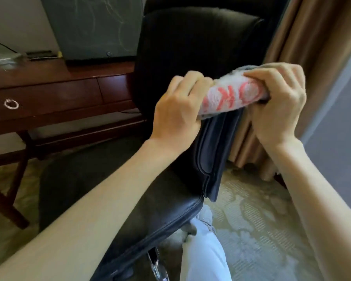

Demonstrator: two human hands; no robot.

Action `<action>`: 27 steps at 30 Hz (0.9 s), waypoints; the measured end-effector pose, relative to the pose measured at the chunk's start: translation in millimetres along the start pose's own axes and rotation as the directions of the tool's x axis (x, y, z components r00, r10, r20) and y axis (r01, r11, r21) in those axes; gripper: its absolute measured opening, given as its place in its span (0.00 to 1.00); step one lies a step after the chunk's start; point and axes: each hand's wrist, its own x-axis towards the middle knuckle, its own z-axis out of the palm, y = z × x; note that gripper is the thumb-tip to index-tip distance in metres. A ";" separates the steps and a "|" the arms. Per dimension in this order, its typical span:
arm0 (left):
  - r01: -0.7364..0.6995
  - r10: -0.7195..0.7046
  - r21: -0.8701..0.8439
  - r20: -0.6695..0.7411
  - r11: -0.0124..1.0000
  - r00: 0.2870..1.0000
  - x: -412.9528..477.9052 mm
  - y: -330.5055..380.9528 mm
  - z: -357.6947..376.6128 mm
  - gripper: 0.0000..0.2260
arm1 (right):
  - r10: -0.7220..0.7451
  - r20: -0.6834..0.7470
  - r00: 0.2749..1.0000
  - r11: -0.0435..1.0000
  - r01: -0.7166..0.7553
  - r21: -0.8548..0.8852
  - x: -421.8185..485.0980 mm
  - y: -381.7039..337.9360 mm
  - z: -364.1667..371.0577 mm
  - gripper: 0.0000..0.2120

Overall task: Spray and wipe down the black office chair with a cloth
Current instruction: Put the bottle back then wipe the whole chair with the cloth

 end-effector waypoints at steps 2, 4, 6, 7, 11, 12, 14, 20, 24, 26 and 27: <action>0.016 -0.016 0.021 -0.025 1.000 1.000 24.3 0.3 -8.6 0.17 | -0.014 0.046 0.999 1.000 0.015 -0.015 27.3 3.1 -0.5 0.10; 0.046 -0.046 0.025 -0.001 0.999 0.999 28.7 -2.2 -6.6 0.18 | -0.020 0.099 0.995 0.999 0.023 -0.025 27.2 3.7 3.1 0.11; 0.061 -0.063 0.023 0.066 0.998 0.996 14.3 -6.5 4.0 0.19 | -0.033 0.119 0.992 0.999 0.038 -0.035 7.7 4.7 7.2 0.10; 0.056 -0.058 0.020 0.104 0.998 0.993 1.9 -9.3 11.1 0.19 | -0.035 0.122 0.992 0.999 0.039 -0.030 -7.0 5.1 9.1 0.09; 0.018 -0.013 -0.015 0.273 1.000 0.962 -59.3 -19.2 34.8 0.23 | 0.070 0.230 0.971 0.997 -0.072 0.001 -90.1 5.1 14.8 0.14; 0.008 0.000 -0.023 0.324 1.000 0.946 -75.1 -21.2 39.9 0.24 | 0.122 0.285 0.951 0.992 -0.125 -0.010 -114.6 4.2 16.6 0.16; -0.014 0.029 -0.038 0.430 0.999 0.903 -106.9 -25.0 50.0 0.24 | 0.226 0.406 0.885 0.973 -0.226 -0.049 -160.1 0.8 20.3 0.20; 0.051 -0.013 -0.040 0.649 0.998 0.760 -175.3 -31.8 70.6 0.26 | 0.473 0.559 0.681 0.864 -0.482 -0.144 -249.0 -14.7 33.5 0.24; 0.017 0.031 -0.062 0.688 0.998 0.725 -186.5 -33.2 80.9 0.24 | 0.631 0.488 0.604 0.751 -0.634 -0.186 -282.5 -27.1 36.9 0.23; -0.008 0.064 -0.083 0.706 0.997 0.705 -187.5 -35.8 91.2 0.24 | 0.712 0.439 0.549 0.678 -0.700 -0.224 -292.8 -29.6 40.5 0.23; -0.020 0.081 -0.092 0.716 0.996 0.694 -188.5 -36.9 97.7 0.24 | 0.757 0.407 0.511 0.630 -0.737 -0.244 -296.8 -30.6 42.8 0.23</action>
